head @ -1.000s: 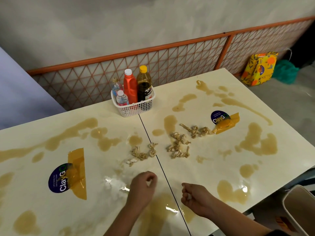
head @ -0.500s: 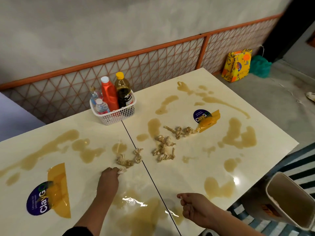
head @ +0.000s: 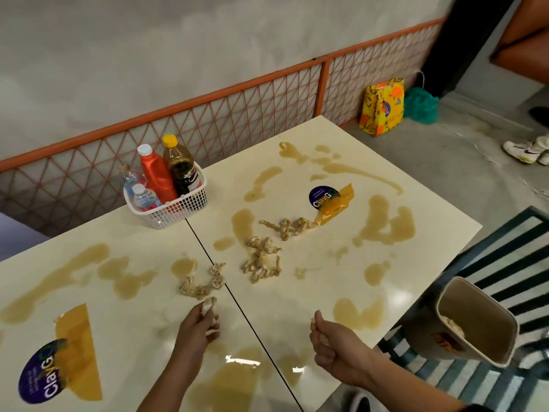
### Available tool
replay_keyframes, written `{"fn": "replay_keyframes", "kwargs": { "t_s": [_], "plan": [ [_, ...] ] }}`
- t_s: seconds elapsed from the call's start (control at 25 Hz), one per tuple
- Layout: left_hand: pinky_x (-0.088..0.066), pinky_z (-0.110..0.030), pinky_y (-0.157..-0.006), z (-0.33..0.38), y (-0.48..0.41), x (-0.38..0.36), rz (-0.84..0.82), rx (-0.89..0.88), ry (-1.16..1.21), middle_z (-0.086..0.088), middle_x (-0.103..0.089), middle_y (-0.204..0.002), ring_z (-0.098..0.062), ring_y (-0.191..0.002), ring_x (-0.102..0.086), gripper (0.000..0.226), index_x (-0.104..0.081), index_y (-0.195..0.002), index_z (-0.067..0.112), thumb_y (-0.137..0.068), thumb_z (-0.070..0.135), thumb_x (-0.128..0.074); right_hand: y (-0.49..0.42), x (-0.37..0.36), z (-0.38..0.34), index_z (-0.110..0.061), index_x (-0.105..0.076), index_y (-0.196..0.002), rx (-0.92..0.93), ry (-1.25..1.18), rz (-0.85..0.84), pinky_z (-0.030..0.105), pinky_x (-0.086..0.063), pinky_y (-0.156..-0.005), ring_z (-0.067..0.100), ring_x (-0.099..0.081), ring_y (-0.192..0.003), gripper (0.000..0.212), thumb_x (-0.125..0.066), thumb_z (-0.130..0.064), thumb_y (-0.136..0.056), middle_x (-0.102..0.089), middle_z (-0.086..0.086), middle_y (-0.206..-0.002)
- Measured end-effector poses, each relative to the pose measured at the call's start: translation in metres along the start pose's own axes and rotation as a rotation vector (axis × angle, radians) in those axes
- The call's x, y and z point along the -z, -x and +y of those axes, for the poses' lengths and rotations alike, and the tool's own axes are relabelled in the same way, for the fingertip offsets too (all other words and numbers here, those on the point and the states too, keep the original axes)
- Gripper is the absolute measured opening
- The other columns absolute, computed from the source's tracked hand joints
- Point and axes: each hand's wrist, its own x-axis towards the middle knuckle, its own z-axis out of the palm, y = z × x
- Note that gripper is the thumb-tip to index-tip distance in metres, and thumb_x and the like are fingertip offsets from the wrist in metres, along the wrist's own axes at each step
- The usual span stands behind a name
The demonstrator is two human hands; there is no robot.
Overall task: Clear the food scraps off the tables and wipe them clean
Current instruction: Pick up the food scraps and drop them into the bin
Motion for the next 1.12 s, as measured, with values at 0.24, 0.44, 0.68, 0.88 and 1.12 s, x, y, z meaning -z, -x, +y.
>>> {"fn": "replay_keyframes", "kwargs": {
  "t_s": [0.24, 0.44, 0.68, 0.88, 1.12],
  "plan": [
    [-0.045, -0.031, -0.063, 0.003, 0.031, -0.053, -0.153, 0.091, 0.149, -0.005, -0.052, -0.08, -0.016, -0.065, -0.05, 0.019, -0.069, -0.112, 0.007, -0.1, 0.009, -0.053, 0.004, 0.029, -0.018, -0.014, -0.047, -0.075, 0.112, -0.029, 0.043, 0.023, -0.016, -0.042, 0.012, -0.015, -0.045, 0.036, -0.044, -0.031, -0.108, -0.021, -0.001, -0.062],
    [-0.045, -0.028, -0.063, -0.003, 0.058, -0.094, -0.165, 0.153, 0.282, -0.002, -0.05, -0.07, -0.015, -0.062, -0.049, 0.021, -0.065, -0.111, 0.001, -0.099, 0.014, -0.054, 0.029, 0.088, -0.04, -0.013, -0.053, -0.085, 0.25, -0.108, 0.12, 0.023, -0.017, -0.042, 0.009, -0.017, -0.045, 0.031, -0.047, -0.034, -0.107, -0.024, -0.004, -0.058],
    [-0.059, -0.023, -0.058, -0.012, 0.093, -0.141, -0.129, 0.157, 0.401, -0.008, -0.061, -0.071, -0.016, -0.059, -0.066, 0.022, -0.057, -0.107, -0.006, -0.104, 0.013, -0.045, 0.068, 0.204, -0.042, -0.007, -0.057, -0.109, 0.299, -0.306, 0.224, 0.024, -0.02, -0.038, 0.009, -0.023, -0.041, 0.023, -0.05, -0.029, -0.105, -0.03, -0.001, -0.059],
    [-0.06, -0.024, -0.062, -0.021, 0.113, -0.174, -0.109, 0.166, 0.35, -0.011, -0.074, -0.082, -0.018, -0.076, -0.074, 0.022, -0.06, -0.104, -0.005, -0.102, 0.014, -0.048, 0.076, 0.305, -0.049, -0.015, -0.057, -0.09, 0.356, -0.459, 0.362, 0.021, -0.021, -0.035, 0.007, -0.026, -0.038, 0.016, -0.055, -0.026, -0.102, -0.033, -0.004, -0.051],
    [-0.054, -0.019, -0.053, -0.04, 0.129, -0.211, -0.119, 0.207, 0.296, -0.008, -0.064, -0.091, -0.015, -0.076, -0.059, 0.014, -0.062, -0.108, 0.005, -0.101, 0.01, -0.05, 0.072, 0.37, -0.09, -0.015, -0.056, -0.09, 0.233, -0.54, 0.549, 0.017, -0.027, -0.029, 0.008, -0.037, -0.029, 0.023, -0.053, -0.032, -0.104, -0.047, 0.0, -0.045]
  ]
}}
